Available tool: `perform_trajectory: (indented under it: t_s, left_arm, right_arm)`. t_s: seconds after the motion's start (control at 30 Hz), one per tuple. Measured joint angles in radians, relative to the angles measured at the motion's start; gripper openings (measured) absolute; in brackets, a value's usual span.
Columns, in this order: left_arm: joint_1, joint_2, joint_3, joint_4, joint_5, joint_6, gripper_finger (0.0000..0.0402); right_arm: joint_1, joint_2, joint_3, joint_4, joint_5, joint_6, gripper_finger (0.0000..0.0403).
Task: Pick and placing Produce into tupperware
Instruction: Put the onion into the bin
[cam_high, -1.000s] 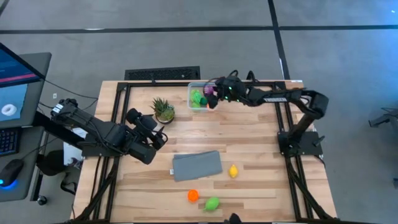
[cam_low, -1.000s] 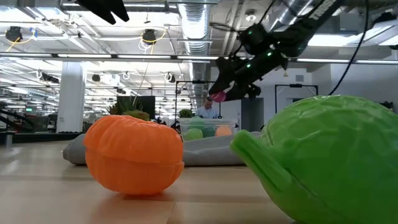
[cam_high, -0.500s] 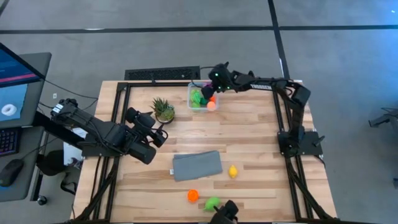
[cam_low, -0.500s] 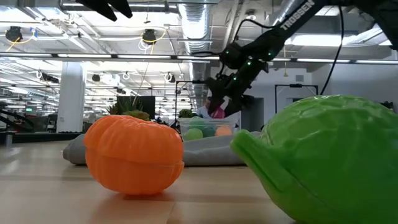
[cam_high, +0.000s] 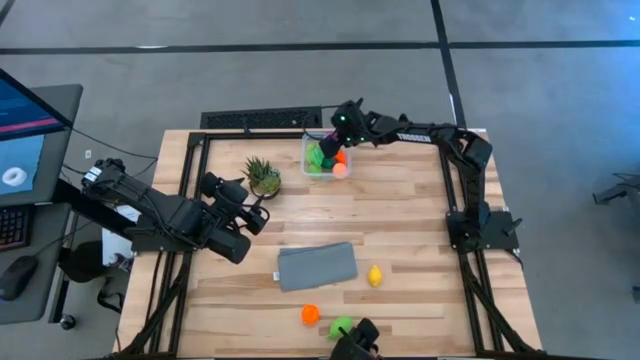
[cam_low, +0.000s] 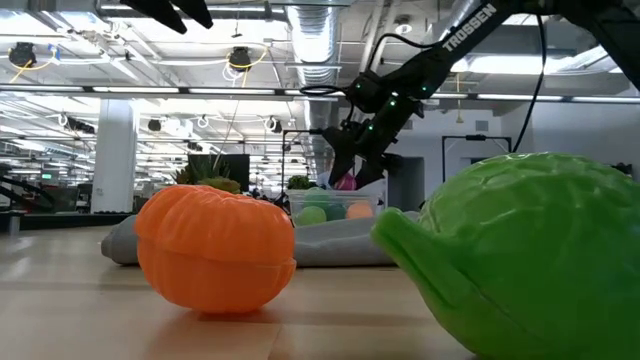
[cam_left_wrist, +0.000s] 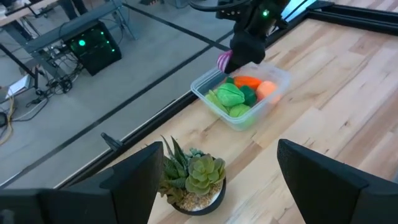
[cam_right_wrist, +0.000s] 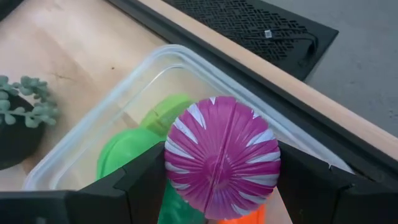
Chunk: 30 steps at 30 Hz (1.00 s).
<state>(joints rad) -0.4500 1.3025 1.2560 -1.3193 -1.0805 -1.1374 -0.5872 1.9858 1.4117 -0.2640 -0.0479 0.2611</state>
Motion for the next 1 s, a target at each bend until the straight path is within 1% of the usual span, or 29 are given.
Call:
perform_trajectory:
  t_s: [0.13, 0.33, 0.53, 0.67, 0.73, 0.8, 1.0]
  left_arm:
    - [0.0, 0.0, 0.0, 0.0, -0.003, 0.0, 0.0306]
    - [0.0, 0.0, 0.0, -0.001, -0.009, 0.001, 0.0306]
    - [0.0, 0.0, 0.0, 0.0, -0.009, 0.0, 0.0306]
    - [0.0, 0.0, 0.0, 0.0, -0.009, 0.0, 0.0306]
    - [0.0, 0.0, 0.0, 0.0, -0.009, 0.0, 0.0306]
    - [0.0, 0.0, 0.0, -0.001, -0.008, 0.0, 0.0306]
    - [0.0, 0.0, 0.0, 0.0, -0.006, 0.0, 0.0306]
  right_arm:
    - [-0.001, 0.0, 0.0, -0.004, -0.003, 0.0, 0.0286]
    - [-0.003, 0.0, 0.0, -0.006, -0.049, -0.008, 0.029]
    - [-0.006, 0.0, 0.0, -0.006, -0.044, -0.008, 0.0308]
    - [-0.01, 0.001, 0.0, -0.014, -0.044, -0.008, 0.0308]
    - [-0.009, 0.022, 0.002, -0.004, -0.041, -0.004, 0.0307]
    - [-0.011, 0.035, -0.003, -0.04, -0.046, 0.012, 0.0306]
    - [0.007, 0.053, -0.001, -0.021, -0.027, 0.002, 0.0306]
